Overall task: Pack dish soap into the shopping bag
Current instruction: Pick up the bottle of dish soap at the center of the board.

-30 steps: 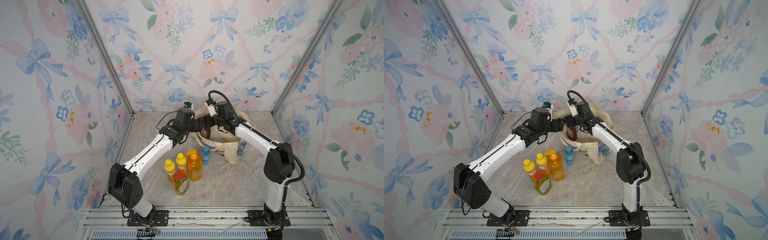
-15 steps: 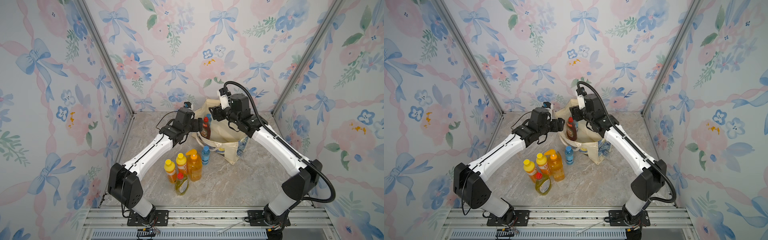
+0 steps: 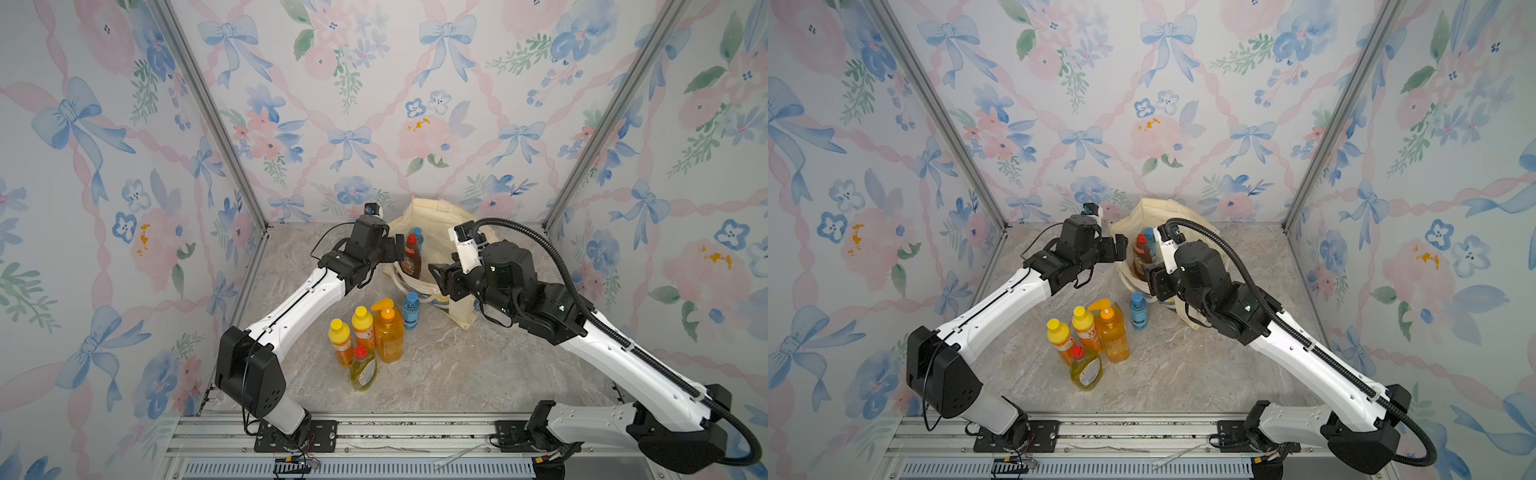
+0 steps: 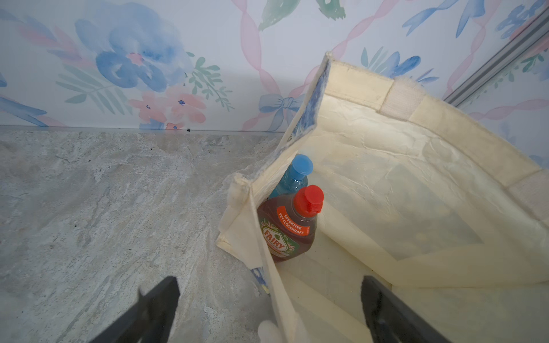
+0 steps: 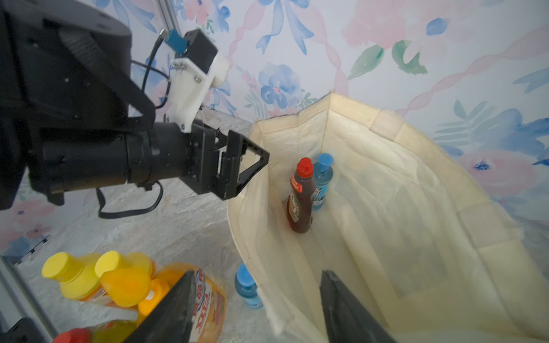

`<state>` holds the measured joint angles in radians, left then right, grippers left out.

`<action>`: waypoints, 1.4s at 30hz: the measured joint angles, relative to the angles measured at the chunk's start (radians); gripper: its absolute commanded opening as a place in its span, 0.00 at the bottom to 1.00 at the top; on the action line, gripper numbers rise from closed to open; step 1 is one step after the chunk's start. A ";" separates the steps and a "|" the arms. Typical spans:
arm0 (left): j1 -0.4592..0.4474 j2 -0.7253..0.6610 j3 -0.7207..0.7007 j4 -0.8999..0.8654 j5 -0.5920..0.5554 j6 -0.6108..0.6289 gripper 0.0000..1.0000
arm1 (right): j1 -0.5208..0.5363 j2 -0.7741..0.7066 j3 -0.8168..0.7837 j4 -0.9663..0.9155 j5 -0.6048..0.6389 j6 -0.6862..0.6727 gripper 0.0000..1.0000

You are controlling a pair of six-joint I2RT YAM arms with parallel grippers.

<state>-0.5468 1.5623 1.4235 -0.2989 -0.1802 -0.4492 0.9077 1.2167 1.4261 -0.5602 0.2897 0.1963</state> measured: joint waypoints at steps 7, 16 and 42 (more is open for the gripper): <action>0.000 -0.022 0.000 -0.001 -0.041 0.000 0.98 | 0.083 0.044 -0.081 -0.054 -0.002 0.072 0.64; 0.004 -0.038 0.000 -0.002 -0.052 -0.008 0.98 | 0.067 0.177 -0.136 -0.042 -0.076 0.130 0.56; 0.004 -0.038 0.000 -0.003 -0.066 -0.026 0.98 | 0.008 0.402 -0.138 0.113 -0.004 0.118 0.57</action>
<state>-0.5430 1.5242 1.4231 -0.3023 -0.2466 -0.4755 0.9161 1.6188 1.2877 -0.4477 0.2855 0.3145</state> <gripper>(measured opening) 0.980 0.566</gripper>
